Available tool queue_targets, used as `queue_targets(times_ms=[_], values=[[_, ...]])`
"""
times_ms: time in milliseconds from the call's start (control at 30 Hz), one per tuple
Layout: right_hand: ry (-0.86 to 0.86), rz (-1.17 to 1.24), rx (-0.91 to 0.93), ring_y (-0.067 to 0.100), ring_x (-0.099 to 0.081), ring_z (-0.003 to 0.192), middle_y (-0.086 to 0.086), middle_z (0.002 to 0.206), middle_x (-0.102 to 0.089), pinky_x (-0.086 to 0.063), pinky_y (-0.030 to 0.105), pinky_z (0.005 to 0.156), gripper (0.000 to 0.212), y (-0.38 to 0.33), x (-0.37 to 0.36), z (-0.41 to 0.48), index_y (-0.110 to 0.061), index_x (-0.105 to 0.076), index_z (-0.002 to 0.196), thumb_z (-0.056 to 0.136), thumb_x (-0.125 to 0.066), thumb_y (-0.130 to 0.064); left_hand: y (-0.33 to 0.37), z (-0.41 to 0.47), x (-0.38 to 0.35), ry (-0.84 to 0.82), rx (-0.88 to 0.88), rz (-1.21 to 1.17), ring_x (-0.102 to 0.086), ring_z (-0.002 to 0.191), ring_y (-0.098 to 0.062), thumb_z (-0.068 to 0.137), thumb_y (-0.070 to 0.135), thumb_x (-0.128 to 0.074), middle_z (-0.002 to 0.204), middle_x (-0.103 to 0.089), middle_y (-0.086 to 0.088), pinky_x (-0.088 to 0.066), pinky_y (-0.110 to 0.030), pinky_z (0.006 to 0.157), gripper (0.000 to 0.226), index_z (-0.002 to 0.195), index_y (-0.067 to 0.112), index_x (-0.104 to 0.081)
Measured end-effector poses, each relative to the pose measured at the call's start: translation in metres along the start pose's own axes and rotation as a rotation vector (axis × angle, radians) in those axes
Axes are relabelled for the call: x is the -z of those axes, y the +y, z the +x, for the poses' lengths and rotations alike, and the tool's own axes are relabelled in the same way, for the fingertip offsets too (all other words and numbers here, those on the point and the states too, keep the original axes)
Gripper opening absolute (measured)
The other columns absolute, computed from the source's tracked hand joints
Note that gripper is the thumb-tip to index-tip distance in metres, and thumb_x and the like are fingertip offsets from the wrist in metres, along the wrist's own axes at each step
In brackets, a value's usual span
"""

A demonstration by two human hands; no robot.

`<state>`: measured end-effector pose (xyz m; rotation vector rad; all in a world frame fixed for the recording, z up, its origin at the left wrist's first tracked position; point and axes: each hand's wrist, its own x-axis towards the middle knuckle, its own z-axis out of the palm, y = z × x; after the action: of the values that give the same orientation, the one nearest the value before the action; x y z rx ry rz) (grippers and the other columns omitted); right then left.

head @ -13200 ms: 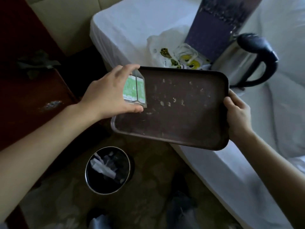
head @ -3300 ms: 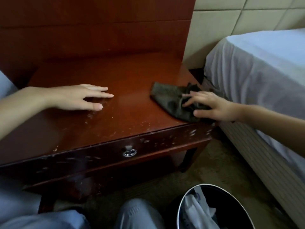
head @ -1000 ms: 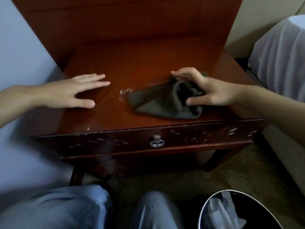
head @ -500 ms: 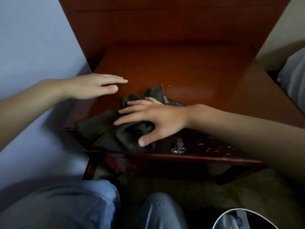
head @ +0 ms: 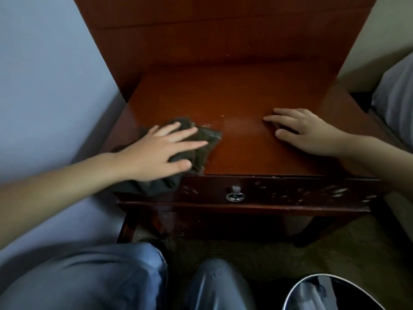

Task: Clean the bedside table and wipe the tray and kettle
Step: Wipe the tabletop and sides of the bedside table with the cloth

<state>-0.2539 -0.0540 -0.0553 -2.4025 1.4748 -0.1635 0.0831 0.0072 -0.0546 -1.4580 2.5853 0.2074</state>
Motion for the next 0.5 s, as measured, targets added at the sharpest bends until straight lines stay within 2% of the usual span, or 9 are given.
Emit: queue_targets(times_ms=[33, 67, 100, 167, 200, 233, 333, 433, 500], values=[[-0.004, -0.003, -0.002, 0.021, -0.013, 0.141, -0.008, 0.154, -0.020, -0.012, 0.042, 0.113, 0.043, 0.000, 0.001, 0.001, -0.047, -0.029, 0.138, 0.096, -0.037, -0.042, -0.017, -0.005, -0.001, 0.028, 0.068, -0.017, 0.002, 0.146, -0.017, 0.066, 0.089, 0.002, 0.151, 0.006, 0.023, -0.006, -0.055, 0.114, 0.067, 0.129, 0.067, 0.000], [-0.005, -0.012, -0.001, 0.021, -0.013, 0.141, -0.009, 0.154, -0.020, -0.012, 0.043, 0.113, 0.043, 0.001, 0.001, 0.001, -0.047, -0.029, 0.138, 0.096, -0.037, -0.043, -0.033, -0.008, 0.000, 0.092, 0.148, -0.050, -0.007, 0.145, -0.020, 0.069, 0.088, -0.004, 0.155, -0.003, 0.016, -0.011, -0.053, 0.115, 0.072, 0.134, 0.060, -0.012], [-0.003, -0.021, 0.003, 0.021, -0.013, 0.141, -0.009, 0.154, -0.020, -0.012, 0.043, 0.113, 0.043, 0.001, 0.001, 0.001, -0.048, -0.029, 0.138, 0.096, -0.037, -0.043, -0.049, -0.008, 0.001, 0.185, 0.211, -0.089, -0.021, 0.143, -0.025, 0.079, 0.080, -0.020, 0.156, -0.020, 0.005, -0.019, -0.050, 0.114, 0.069, 0.139, 0.048, -0.029], [-0.002, -0.027, 0.006, 0.021, -0.014, 0.140, -0.009, 0.154, -0.020, -0.013, 0.042, 0.113, 0.043, 0.001, 0.001, 0.000, -0.048, -0.028, 0.138, 0.095, -0.035, -0.045, -0.075, -0.001, 0.007, 0.398, 0.242, -0.080, -0.052, 0.121, -0.035, 0.092, 0.032, -0.053, 0.132, -0.055, -0.014, -0.037, -0.042, 0.100, 0.039, 0.128, 0.018, -0.058], [-0.005, -0.026, 0.005, 0.021, -0.014, 0.140, -0.009, 0.154, -0.020, -0.013, 0.041, 0.113, 0.043, 0.000, 0.001, -0.001, -0.048, -0.028, 0.138, 0.096, -0.035, -0.045, -0.085, 0.005, 0.012, 0.442, 0.254, -0.042, -0.058, 0.106, -0.038, 0.089, 0.011, -0.057, 0.116, -0.060, -0.017, -0.041, -0.039, 0.091, 0.028, 0.117, 0.010, -0.063], [-0.010, -0.024, 0.005, 0.021, -0.014, 0.140, -0.010, 0.154, -0.019, -0.013, 0.041, 0.113, 0.043, 0.000, 0.001, -0.001, -0.048, -0.027, 0.138, 0.096, -0.034, -0.045, -0.093, 0.011, 0.019, 0.452, 0.269, -0.025, -0.059, 0.095, -0.039, 0.086, 0.000, -0.058, 0.105, -0.060, -0.019, -0.041, -0.037, 0.084, 0.026, 0.110, 0.006, -0.064], [-0.023, -0.029, 0.006, 0.020, -0.013, 0.141, -0.011, 0.154, -0.018, -0.012, 0.040, 0.113, 0.043, 0.001, 0.001, -0.001, -0.050, -0.025, 0.138, 0.096, -0.033, -0.046, -0.109, 0.028, 0.053, 0.602, 0.310, -0.039, -0.057, 0.089, -0.040, 0.085, -0.004, -0.057, 0.097, -0.057, -0.024, -0.041, -0.037, 0.082, 0.025, 0.108, 0.003, -0.063], [-0.015, -0.045, 0.004, 0.020, -0.016, 0.139, -0.011, 0.154, -0.018, -0.014, 0.040, 0.112, 0.043, 0.000, 0.002, 0.000, -0.050, -0.025, 0.138, 0.096, -0.034, -0.046, -0.120, 0.046, 0.086, 0.787, 0.367, -0.090, -0.055, 0.098, -0.039, 0.090, 0.004, -0.053, 0.108, -0.054, -0.026, -0.040, -0.036, 0.087, 0.027, 0.116, 0.005, -0.060], [-0.012, -0.048, 0.002, 0.020, -0.017, 0.139, -0.011, 0.154, -0.018, -0.015, 0.040, 0.112, 0.043, 0.000, 0.002, -0.001, -0.050, -0.025, 0.138, 0.096, -0.034, -0.045, -0.121, 0.061, 0.089, 0.753, 0.387, -0.190, -0.051, 0.112, -0.037, 0.094, 0.012, -0.052, 0.121, -0.051, -0.024, -0.038, -0.033, 0.092, 0.033, 0.127, 0.009, -0.053]])
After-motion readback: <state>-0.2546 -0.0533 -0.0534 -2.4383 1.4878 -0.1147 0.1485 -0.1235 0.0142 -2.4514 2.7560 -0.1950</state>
